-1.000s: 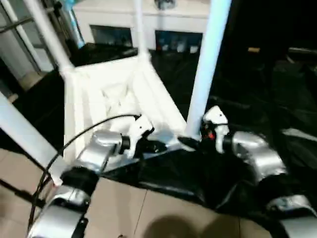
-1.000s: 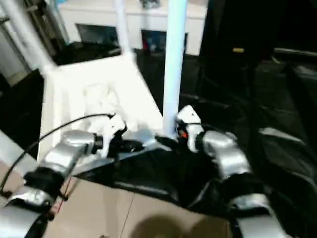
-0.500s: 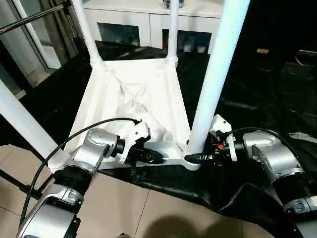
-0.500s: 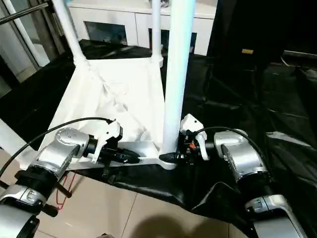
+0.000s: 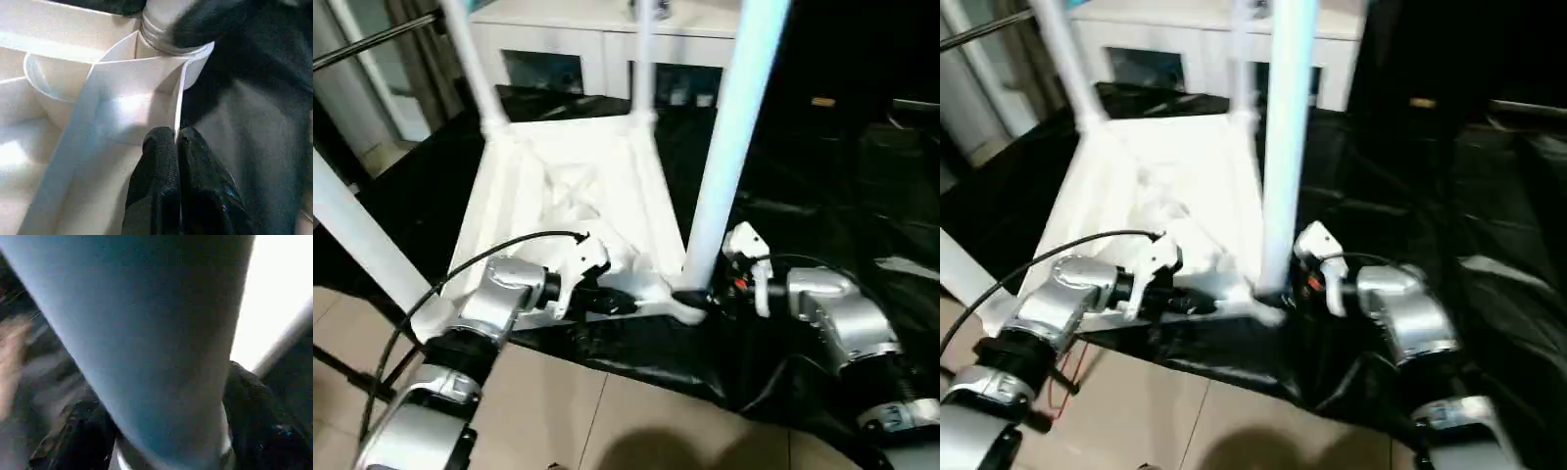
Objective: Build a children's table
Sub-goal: Rotate leg to tighten
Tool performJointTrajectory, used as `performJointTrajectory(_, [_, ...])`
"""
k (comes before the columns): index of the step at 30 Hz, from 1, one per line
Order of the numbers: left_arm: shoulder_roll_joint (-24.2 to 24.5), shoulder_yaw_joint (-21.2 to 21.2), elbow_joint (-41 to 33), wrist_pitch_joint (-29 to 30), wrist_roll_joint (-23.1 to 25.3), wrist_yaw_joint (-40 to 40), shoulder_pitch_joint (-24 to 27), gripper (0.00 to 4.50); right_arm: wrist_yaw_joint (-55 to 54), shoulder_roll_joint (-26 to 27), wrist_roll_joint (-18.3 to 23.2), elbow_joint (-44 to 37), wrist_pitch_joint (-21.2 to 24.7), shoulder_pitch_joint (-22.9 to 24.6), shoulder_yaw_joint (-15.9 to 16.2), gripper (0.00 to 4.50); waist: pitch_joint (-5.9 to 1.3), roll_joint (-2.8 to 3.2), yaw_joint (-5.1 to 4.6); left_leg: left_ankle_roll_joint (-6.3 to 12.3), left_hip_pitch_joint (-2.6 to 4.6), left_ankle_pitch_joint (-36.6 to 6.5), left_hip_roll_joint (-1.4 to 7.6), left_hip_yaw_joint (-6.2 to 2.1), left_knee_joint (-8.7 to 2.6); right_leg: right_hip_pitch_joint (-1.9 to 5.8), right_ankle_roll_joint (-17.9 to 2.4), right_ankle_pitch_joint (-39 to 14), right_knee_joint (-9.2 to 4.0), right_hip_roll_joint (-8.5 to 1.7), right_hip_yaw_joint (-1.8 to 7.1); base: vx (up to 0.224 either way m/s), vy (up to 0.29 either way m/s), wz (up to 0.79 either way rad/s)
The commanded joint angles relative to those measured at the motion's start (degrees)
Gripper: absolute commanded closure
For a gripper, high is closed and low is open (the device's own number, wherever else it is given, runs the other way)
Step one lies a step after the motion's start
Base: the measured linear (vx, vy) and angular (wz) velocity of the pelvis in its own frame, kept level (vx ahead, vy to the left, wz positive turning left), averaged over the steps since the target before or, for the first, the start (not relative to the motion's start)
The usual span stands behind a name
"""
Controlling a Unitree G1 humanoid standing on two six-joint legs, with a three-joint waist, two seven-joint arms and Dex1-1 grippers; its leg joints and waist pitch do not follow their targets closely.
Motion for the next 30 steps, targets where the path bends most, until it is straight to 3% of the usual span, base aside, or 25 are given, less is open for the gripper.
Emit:
performJointTrajectory(1, [-5.16, 1.33, -0.07, 0.29, -0.96, 8.63, -3.54, 4.5, -7.19, 7.08, -1.78, 5.35, 1.25, 1.22, 4.41, 1.9, -2.37, -0.46, -0.43, -0.53, 0.31, -19.28, 0.79, -1.18, -4.61, 1.99, -8.85, -27.43, -6.14, -2.81, 1.63, 0.0, 0.0, 0.0])
performJointTrajectory(2, [-6.17, 1.31, 0.02, 0.51, -0.8, 10.07, -3.61, 4.5, -11.23, 9.13, -2.04, 7.1, 0.96, 0.5, 3.63, 1.91, -2.32, -0.29, -0.75, -0.83, 0.71, -20.52, 0.66, -1.43, -4.68, 1.78, -7.55, -30.36, -6.52, -2.74, 1.44, 0.0, 0.0, 0.0])
performJointTrajectory(4, [-7.98, 1.5, -0.03, 0.86, -0.7, 12.76, -3.75, 4.5, -18.06, 12.39, -2.66, 10.32, 0.88, -1.23, 2.07, 1.91, -2.23, -0.21, -1.56, -1.05, 0.57, -21.47, 0.54, -1.65, -4.73, 1.5, -6.3, -32.84, -6.85, -2.76, 1.31, 0.0, 0.0, 0.0])
performJointTrajectory(6, [-9.35, 1.45, -0.44, 1.18, -0.71, 13.89, -3.69, 4.5, -22.19, 14.51, -3.85, 12.78, -0.41, -2.85, 2.13, 1.91, -2.3, -0.06, -2.06, -0.55, 0.77, -22.37, 0.56, -1.69, -4.79, 1.34, -5.94, -32.75, -7.18, -2.65, 1.16, 0.0, 0.0, 0.0])
performJointTrajectory(7, [-9.8, 1.36, -0.45, 0.91, -0.58, 14.11, -3.68, 4.5, -22.87, 15.14, -4.22, 13.84, -1.94, -3.58, 2.4, 1.91, -2.42, -0.57, -2.18, 0.05, 0.57, -22.05, 0.56, -1.68, -4.86, 1.52, -6.12, -31.75, -7.18, -2.64, 1.12, 0.0, 0.0, 0.0])
performJointTrajectory(8, [-9.76, 1.11, -0.6, 0.57, -0.47, 13.6, -3.6, 4.5, -22.31, 15.43, -4.07, 14.23, -3.58, -4.01, 2.33, 1.91, -2.48, -0.38, -2.09, 0.32, 0.52, -21.62, 0.57, -1.7, -4.9, 1.59, -6.26, -31.2, -7.13, -2.72, 1.16, 0.0, 0.0, 0.0])
performJointTrajectory(9, [-9.72, 0.93, -0.71, 0.34, -0.39, 13.23, -3.54, 4.5, -21.91, 15.65, -3.99, 14.5, -4.74, -4.3, 2.23, 1.91, -2.57, -0.23, -2.08, 0.85, 0.38, -20.91, 0.64, -1.61, -4.99, 1.6, -6.56, -29.76, -7.11, -2.75, 1.32, 0.0, 0.0, 0.0])
performJointTrajectory(10, [-9.59, 0.91, -0.92, 0.29, -0.46, 12.9, -3.42, 4.5, -21.63, 15.87, -3.83, 14.52, -4.96, -4.53, 1.83, 1.56, -2.56, -0.18, -2.05, 1.01, 0.28, -20.6, 0.71, -1.6, -5.05, 1.66, -6.88, -28.81, -7.04, -2.74, 1.36, 0.0, 0.0, 0.0])
performJointTrajectory(12, [-9.05, 0.87, -1.5, 0.02, -0.78, 11.68, -3.04, 4.5, -20.93, 15.97, -3.2, 14.14, -4.85, -4.88, 0.83, 1.56, -2.58, -0.25, -2.03, 1.44, 0.24, -20.14, 0.73, -1.43, -5.1, 1.72, -8.11, -26.06, -6.75, -2.6, 1.58, 0.0, 0.0, 0.0])
performJointTrajectory(14, [-8.17, 0.78, -2.39, -0.42, -1.4, 9.57, -2.46, 4.5, -19.33, 15.35, -2.7, 13.52, -5.09, -5.18, 0.45, 1.16, -2.62, -0.14, -1.96, 1.57, 0.2, -19.59, 0.8, -1.37, -5.12, 1.81, -8.96, -24.44, -6.53, -2.63, 1.66, 0.0, 0.0, 0.0])
performJointTrajectory(17, [-6.65, 0.59, -4.03, -0.2, -2.29, 6.07, -1.52, 4.5, -15.61, 12.85, -2.91, 12.39, -6.24, -5.43, 1.46, 1.1, -2.92, -0.09, -2.0, 2.03, -0.17, -17.97, 0.84, -1.33, -5.01, 2.17, -9.94, -21.38, -6.12, -2.73, 1.78, 0.0, 0.0, 0.0])
performJointTrajectory(19, [-5.92, 0.4, -4.66, -0.13, -2.55, 4.4, -1.19, 4.5, -13.02, 11.09, -3.01, 11.9, -7.15, -5.45, 2.53, 0.83, -3.4, -0.09, -1.89, 3.13, -0.39, -13.89, 0.98, -1.07, -4.6, 2.34, -12.1, -14.17, -5.39, -2.62, 1.85, 0.0, 0.0, 0.0])
performJointTrajectory(20, [-5.13, 0.16, -4.95, -0.27, -2.62, 2.95, -1.05, 4.5, -9.0, 9.16, -2.49, 10.06, -7.12, -4.86, 3.52, 0.83, -3.45, -0.08, -1.82, 3.49, -0.44, -13.12, 0.96, -1.01, -4.51, 2.42, -12.6, -12.78, -5.27, -2.64, 1.79, 0.0, 0.0, 0.0])
performJointTrajectory(21, [-4.63, 0.02, -5.09, -0.32, -2.63, 2.09, -0.98, 4.5, -6.27, 7.93, -2.09, 8.77, -6.99, -4.43, 4.11, 0.83, -3.67, -0.06, -1.44, 4.51, -0.6, -11.13, 0.99, -0.98, -4.21, 2.84, -13.5, -9.04, -4.77, -2.51, 1.65, 0.053, -0.007, 0.01])
performJointTrajectory(24, [-3.03, -0.32, -5.0, -0.75, -2.4, -0.26, -0.99, 4.5, 2.67, 3.49, -0.71, 4.4, -6.76, -2.78, 5.62, 0.83, -4.14, 0.0, -0.55, 8.08, -0.74, -4.29, 1.11, -0.6, -3.26, 2.91, -16.53, 3.97, -3.34, -2.18, 1.53, 0.059, -0.005, 0.01])
performJointTrajectory(25, [-2.14, -0.55, -5.03, -1.04, -2.46, -2.04, -0.91, 4.5, 6.56, 1.2, -0.17, 2.74, -6.89, -2.11, 6.02, 0.83, -4.28, -0.16, -0.27, 9.15, -0.76, -3.16, 1.1, -0.56, -3.09, 2.97, -17.32, 6.16, -2.99, -2.27, 1.51, 0.059, -0.002, 0.0])
performJointTrajectory(28, [-0.38, -0.99, -5.57, -0.87, -2.72, -5.51, -0.64, 4.5, 13.65, -2.56, 1.12, -0.18, -6.34, -1.27, 6.39, 0.83, -4.39, -0.28, 0.82, 10.81, -0.6, -2.13, 1.18, -0.41, -2.74, 2.81, -17.75, 7.06, -2.77, -2.3, 1.53, 0.0, 0.0, 0.0])
performJointTrajectory(30, [0.36, -1.07, -5.94, -0.57, -2.79, -7.03, -0.5, 4.5, 17.04, -4.25, 2.17, -1.25, -5.34, -1.13, 6.61, 0.83, -4.26, -0.22, 1.29, 10.63, -0.59, -2.96, 1.37, -0.39, -2.83, 2.64, -17.6, 4.82, -2.87, -2.34, 1.54, 0.0, 0.0, 0.0])
